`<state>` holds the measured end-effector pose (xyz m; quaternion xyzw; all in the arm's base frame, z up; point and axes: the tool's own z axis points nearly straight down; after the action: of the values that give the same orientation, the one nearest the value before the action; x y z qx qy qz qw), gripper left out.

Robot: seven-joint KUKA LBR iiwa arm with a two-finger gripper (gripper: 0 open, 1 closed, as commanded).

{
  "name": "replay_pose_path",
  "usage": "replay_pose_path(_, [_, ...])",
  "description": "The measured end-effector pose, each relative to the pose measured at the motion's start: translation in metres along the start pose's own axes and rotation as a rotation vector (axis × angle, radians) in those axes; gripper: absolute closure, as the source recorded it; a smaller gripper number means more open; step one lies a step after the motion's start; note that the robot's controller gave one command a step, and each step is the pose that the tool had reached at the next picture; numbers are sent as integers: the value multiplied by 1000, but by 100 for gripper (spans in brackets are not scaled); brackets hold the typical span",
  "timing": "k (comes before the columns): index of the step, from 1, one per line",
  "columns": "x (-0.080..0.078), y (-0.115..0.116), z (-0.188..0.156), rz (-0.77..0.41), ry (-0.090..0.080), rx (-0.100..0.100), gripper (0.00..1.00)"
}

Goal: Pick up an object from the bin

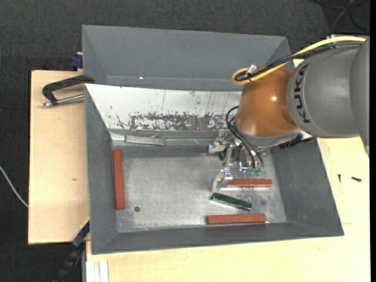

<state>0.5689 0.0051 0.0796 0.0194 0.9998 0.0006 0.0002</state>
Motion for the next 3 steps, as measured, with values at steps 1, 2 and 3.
replay_pose_path(1, [17, -38, 2, -56, -4, -11, 100])
replay_pose_path(2, [16, -38, 2, -57, -5, -10, 100])
replay_pose_path(3, [18, -39, -1, -58, -4, -8, 100])
